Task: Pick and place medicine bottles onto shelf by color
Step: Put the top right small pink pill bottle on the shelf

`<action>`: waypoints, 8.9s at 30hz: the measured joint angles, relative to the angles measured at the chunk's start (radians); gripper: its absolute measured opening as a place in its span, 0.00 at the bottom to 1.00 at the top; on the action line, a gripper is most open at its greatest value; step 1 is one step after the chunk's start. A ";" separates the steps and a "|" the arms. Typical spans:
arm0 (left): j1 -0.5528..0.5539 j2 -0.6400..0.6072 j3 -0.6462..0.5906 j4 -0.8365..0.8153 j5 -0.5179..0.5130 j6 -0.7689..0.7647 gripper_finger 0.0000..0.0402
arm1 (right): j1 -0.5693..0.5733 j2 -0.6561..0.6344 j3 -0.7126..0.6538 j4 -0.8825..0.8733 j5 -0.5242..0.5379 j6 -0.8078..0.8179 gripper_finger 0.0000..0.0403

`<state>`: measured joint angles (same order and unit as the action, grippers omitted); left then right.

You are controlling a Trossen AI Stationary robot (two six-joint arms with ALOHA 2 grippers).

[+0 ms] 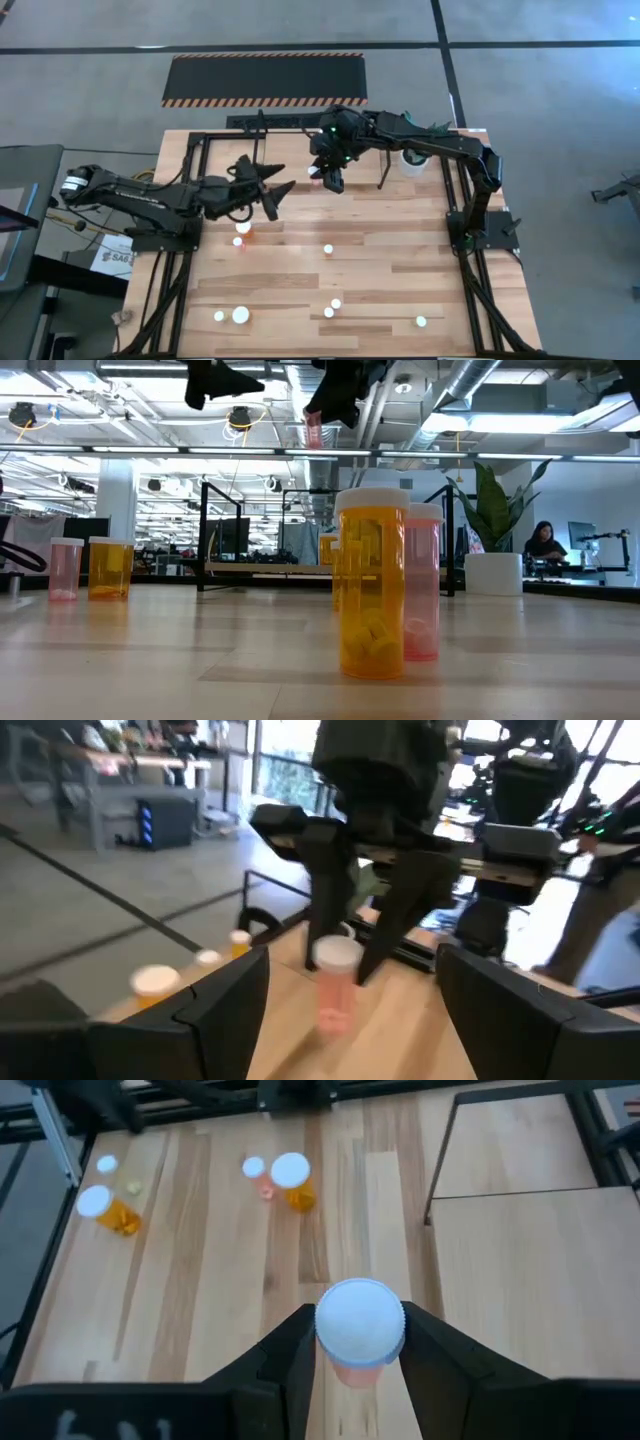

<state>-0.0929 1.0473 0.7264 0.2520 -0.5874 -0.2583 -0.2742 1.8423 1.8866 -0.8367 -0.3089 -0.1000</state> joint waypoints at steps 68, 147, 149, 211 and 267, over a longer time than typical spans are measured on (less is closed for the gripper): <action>0.179 0.118 0.000 0.210 0.320 0.111 0.20 | 0.013 -0.061 0.000 0.195 -0.058 -0.014 0.39; 0.365 1.017 0.136 1.014 -0.379 0.186 0.19 | -0.449 -1.018 -0.992 0.133 0.112 -0.108 0.56; 0.351 1.017 0.137 1.014 -0.368 0.186 0.19 | -0.449 -1.015 -0.992 0.133 0.112 -0.107 0.56; 0.412 1.016 0.136 0.791 -0.361 0.003 0.19 | -0.468 -1.470 -1.342 0.343 0.128 0.206 0.56; 0.424 1.167 0.142 1.130 -0.314 0.141 0.19 | -0.468 -1.470 -1.342 0.343 0.128 0.206 0.56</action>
<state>0.3308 2.2143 0.8688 1.3819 -0.9011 -0.1175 -0.7418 0.3726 0.5446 -0.4937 -0.1813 0.1059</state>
